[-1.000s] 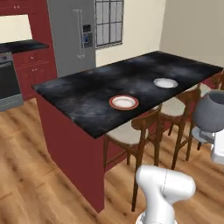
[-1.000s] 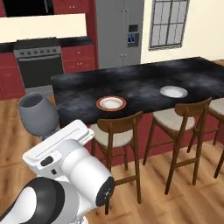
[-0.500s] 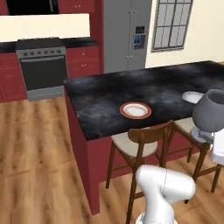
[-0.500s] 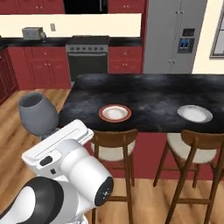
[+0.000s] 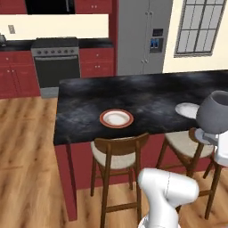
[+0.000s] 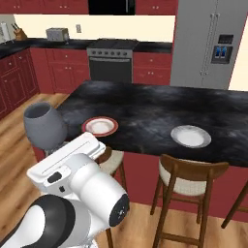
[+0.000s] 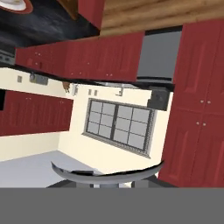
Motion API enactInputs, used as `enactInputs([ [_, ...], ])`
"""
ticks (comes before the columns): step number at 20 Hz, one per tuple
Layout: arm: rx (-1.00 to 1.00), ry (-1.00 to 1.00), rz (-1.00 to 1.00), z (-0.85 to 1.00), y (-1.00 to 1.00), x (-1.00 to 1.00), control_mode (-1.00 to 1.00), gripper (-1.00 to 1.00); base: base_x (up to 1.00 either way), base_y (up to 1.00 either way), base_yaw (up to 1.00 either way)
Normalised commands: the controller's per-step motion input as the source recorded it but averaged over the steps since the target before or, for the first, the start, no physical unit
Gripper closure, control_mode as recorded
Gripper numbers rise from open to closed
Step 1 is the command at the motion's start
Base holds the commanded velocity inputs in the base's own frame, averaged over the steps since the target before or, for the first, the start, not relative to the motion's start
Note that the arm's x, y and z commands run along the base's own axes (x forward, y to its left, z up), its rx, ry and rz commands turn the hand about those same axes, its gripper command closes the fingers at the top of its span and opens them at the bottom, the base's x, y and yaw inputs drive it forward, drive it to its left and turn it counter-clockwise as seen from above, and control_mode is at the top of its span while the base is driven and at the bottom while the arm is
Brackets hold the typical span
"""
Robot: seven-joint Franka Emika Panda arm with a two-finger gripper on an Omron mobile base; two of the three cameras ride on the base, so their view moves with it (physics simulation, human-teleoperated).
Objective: Retrieve the wine glasses from the counter and place one next to each plate.
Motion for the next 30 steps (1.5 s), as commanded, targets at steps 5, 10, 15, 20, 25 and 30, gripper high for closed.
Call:
enactInputs([
  [5, 0.0, 0.0, 0.0, 0.0, 0.0, 0.0, 1.0, 1.0, 0.47, -0.4, 0.02],
  [10, 0.0, 0.0, 0.0, 0.0, 0.0, 0.0, 1.0, 1.0, 0.32, 0.17, 0.0],
  [15, 0.0, 0.0, 0.0, 0.0, 0.0, 0.0, 1.0, 1.0, 0.32, -0.07, 0.08],
  [20, 0.0, 0.0, 0.0, 0.0, 0.0, 0.0, 1.0, 1.0, 0.71, -0.24, 0.32],
  [25, 0.0, 0.0, 0.0, 0.0, 0.0, 0.0, 1.0, 1.0, 0.47, -0.2, 0.38],
  [30, 0.0, 0.0, 0.0, 0.0, 0.0, 0.0, 1.0, 1.0, 0.7, -0.49, 0.43],
])
